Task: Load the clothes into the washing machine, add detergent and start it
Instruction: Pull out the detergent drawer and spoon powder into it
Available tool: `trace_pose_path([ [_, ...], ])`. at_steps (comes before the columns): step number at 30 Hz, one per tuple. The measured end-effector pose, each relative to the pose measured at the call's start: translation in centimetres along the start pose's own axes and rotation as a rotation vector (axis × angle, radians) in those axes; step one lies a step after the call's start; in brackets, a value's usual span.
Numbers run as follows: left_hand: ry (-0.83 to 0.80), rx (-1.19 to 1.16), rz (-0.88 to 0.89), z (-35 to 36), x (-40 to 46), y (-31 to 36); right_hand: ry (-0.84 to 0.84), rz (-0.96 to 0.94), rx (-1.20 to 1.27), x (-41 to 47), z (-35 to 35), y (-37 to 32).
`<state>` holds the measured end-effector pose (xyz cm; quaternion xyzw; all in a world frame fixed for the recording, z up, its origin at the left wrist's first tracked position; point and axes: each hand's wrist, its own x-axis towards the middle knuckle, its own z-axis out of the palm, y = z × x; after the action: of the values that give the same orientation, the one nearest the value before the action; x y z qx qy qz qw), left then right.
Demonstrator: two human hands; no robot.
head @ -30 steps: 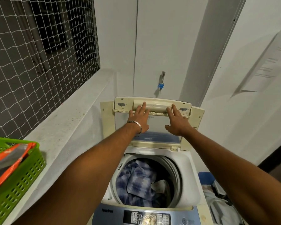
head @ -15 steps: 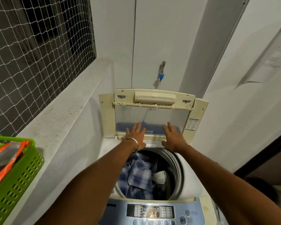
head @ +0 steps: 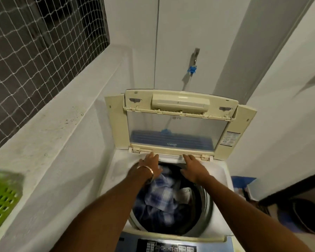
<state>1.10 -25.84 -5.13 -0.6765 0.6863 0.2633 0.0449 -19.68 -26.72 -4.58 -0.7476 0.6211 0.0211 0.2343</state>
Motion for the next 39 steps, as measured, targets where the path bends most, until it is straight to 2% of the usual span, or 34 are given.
trace_pose_path([
  [3,-0.032,-0.198,-0.09,2.9,2.5,-0.6,-0.034,0.012,0.016,1.0,2.0,0.9],
  [5,-0.004,-0.435,-0.161,6.2,5.1,-1.6,-0.041,0.023,0.051,1.6,3.2,1.1],
  [8,0.032,-0.779,-0.242,5.2,4.1,-0.2,-0.047,0.082,0.257,3.4,5.7,1.8],
  [10,0.019,-1.084,-0.374,4.7,4.5,0.7,-0.029,0.158,0.518,4.6,6.9,1.7],
  [12,-0.016,-1.374,-0.494,4.9,5.4,1.4,0.0,0.279,0.89,4.6,6.8,0.4],
  [15,-0.049,-1.639,-0.567,5.2,6.5,2.0,-0.089,0.488,1.456,5.6,7.0,-0.7],
  [18,-0.029,-1.908,-0.567,4.9,7.0,2.5,-0.063,0.576,1.706,6.7,7.8,-1.0],
  [24,-0.012,-2.106,-0.592,5.2,8.3,2.6,-0.042,0.635,1.848,8.4,9.0,-2.0],
  [31,0.017,-2.024,-0.609,6.6,8.7,2.5,0.163,0.769,1.95,8.6,9.9,-2.6],
  [39,0.024,-1.994,-0.623,7.4,9.0,2.5,0.105,0.724,1.898,8.7,10.3,-2.1],
])
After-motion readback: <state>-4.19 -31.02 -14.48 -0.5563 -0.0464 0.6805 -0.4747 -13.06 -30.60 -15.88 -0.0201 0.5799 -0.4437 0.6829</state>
